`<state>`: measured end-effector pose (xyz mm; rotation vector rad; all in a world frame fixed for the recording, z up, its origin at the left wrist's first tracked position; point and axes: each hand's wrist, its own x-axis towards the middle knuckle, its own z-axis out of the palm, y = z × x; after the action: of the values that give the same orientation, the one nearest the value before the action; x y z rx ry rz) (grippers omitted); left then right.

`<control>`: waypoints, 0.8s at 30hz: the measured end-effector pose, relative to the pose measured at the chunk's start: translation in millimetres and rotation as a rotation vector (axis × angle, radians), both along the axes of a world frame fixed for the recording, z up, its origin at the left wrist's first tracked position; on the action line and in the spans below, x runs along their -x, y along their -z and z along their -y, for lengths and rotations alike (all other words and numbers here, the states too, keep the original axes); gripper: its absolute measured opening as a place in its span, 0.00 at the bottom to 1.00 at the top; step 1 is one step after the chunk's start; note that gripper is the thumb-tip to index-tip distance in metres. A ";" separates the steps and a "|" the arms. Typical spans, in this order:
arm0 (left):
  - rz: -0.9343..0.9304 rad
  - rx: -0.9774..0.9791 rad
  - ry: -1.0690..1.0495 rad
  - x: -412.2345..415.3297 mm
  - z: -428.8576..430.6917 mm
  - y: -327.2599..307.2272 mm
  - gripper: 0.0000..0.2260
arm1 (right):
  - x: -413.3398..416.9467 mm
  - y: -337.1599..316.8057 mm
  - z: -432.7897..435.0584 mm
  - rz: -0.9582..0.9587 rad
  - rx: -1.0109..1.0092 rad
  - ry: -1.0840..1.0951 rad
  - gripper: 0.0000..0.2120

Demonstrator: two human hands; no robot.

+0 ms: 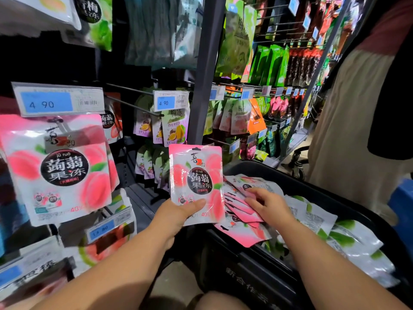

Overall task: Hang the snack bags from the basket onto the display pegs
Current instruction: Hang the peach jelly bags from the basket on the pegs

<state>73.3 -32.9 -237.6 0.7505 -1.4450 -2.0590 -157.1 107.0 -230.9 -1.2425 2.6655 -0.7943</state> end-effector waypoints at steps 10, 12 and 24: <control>0.007 0.027 -0.025 0.0 -1.0 -1.7 0.17 | -4.1 -17.8 -4.4 0.087 0.579 0.145 0.09; 0.006 0.034 -0.038 -0.7 0.0 -2.7 0.16 | -5.6 -30.6 -5.4 0.167 0.772 0.165 0.11; -0.036 0.092 -0.137 -2.0 5.8 -9.0 0.14 | -17.8 -81.0 6.7 0.568 1.050 0.198 0.14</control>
<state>75.3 -38.7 -228.6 0.7494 -1.4174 -1.8807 -139.3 100.3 -150.0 -0.6342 1.8776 -2.3152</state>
